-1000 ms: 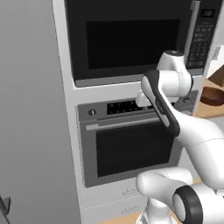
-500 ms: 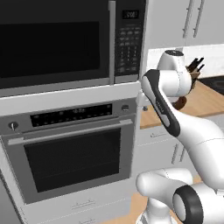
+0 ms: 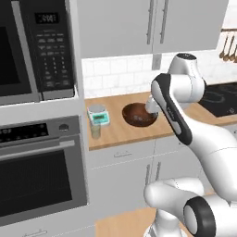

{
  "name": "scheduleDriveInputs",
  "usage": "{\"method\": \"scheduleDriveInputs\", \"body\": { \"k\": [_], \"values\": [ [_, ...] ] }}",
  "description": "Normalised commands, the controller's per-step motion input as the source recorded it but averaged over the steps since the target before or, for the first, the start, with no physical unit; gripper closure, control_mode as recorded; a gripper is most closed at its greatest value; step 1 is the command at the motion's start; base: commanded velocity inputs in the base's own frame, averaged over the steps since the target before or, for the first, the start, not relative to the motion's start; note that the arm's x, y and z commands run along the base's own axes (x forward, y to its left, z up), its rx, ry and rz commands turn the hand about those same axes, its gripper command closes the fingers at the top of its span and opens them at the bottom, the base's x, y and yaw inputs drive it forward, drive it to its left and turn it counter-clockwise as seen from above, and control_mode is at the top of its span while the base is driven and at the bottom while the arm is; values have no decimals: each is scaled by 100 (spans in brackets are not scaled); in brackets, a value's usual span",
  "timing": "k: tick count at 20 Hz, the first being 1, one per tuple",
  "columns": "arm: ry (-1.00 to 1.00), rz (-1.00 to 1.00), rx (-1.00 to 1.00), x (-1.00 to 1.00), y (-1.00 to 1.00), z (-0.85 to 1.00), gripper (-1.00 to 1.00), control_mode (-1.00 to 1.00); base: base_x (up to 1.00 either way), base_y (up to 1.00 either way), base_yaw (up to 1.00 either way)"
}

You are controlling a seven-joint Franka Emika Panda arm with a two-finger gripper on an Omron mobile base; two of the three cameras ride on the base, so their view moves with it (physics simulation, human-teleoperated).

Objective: Grab a lemon wedge from the fridge and one ice cube from the ice bowl, and put them in the glass of lemonade.

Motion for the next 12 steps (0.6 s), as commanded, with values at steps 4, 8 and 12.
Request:
{"method": "scheduleDriveInputs", "body": {
  "k": [4, 8, 12],
  "values": [
    [0, 0, 0, 0, 0, 0, -100, 100, 65, -45, 14],
    [0, 0, 0, 0, 0, 0, -100, 100, 54, -15, 6],
    [0, 0, 0, 0, 0, 0, -100, 100, 51, 19, 0]
  ]
}}
